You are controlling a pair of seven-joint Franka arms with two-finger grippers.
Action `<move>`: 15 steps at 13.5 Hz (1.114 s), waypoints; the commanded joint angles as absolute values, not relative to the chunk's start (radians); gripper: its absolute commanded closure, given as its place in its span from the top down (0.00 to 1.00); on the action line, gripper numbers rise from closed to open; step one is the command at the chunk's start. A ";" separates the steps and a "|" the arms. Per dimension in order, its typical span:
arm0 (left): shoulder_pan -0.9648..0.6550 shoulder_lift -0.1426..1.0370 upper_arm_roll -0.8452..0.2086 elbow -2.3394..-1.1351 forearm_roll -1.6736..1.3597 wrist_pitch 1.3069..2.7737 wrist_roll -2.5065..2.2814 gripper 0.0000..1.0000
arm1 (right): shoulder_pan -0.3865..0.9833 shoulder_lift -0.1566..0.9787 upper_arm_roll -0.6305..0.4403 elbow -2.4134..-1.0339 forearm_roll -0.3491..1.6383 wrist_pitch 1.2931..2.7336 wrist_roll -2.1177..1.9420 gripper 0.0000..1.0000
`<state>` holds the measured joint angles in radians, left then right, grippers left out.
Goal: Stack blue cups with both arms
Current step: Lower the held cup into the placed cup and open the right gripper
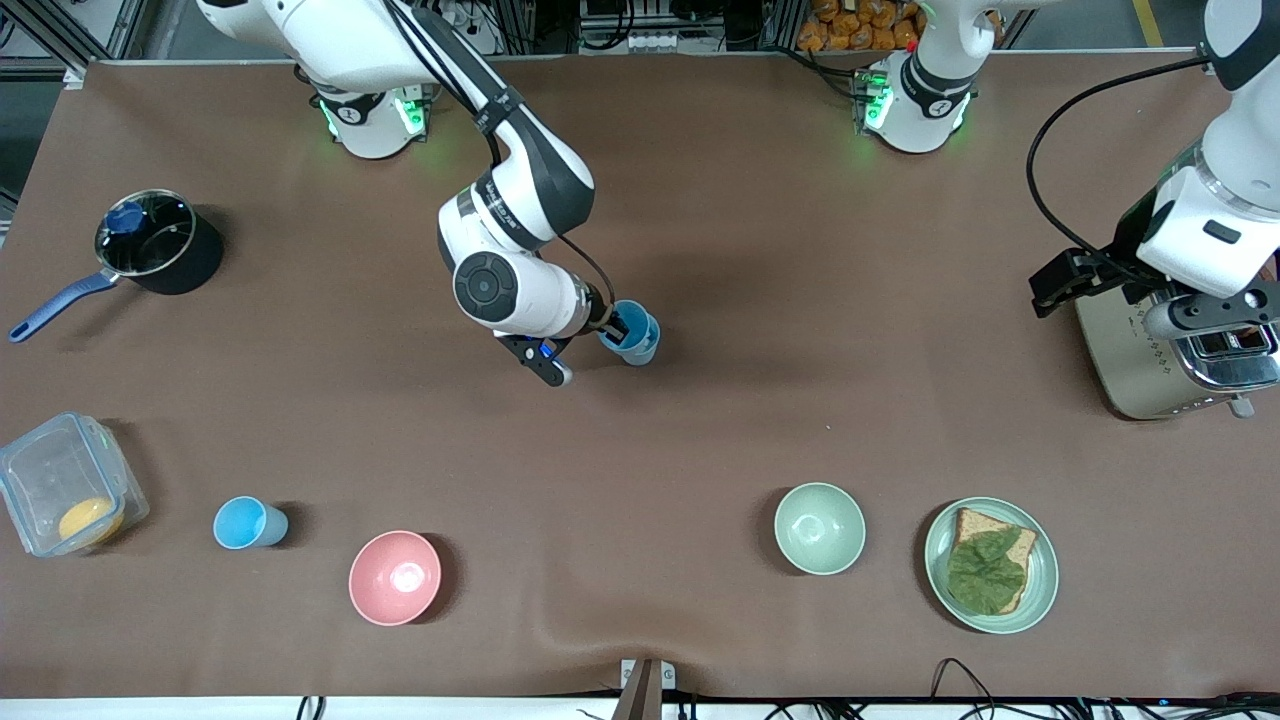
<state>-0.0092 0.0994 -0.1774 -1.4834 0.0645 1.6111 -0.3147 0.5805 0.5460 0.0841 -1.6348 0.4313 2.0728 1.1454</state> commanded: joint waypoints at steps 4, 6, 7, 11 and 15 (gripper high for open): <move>0.005 0.077 -0.175 -1.503 0.014 1.589 -0.293 1.00 | 0.614 0.564 0.075 -1.623 0.410 2.083 1.164 0.00; 0.005 0.075 -0.170 -1.502 0.014 1.589 -0.295 1.00 | 0.614 0.566 0.075 -1.623 0.400 2.079 1.173 0.42; 0.008 0.075 -0.167 -1.500 0.012 1.589 -0.295 1.00 | 0.609 0.566 0.074 -1.621 0.396 2.079 1.248 0.88; 0.028 0.080 -0.167 -1.499 -0.006 1.603 -0.293 1.00 | 0.585 0.552 0.072 -1.597 0.198 2.042 1.322 1.00; 0.026 0.078 -0.172 -1.500 -0.003 1.614 -0.281 1.00 | 0.453 0.485 0.072 -1.605 0.112 1.802 0.955 1.00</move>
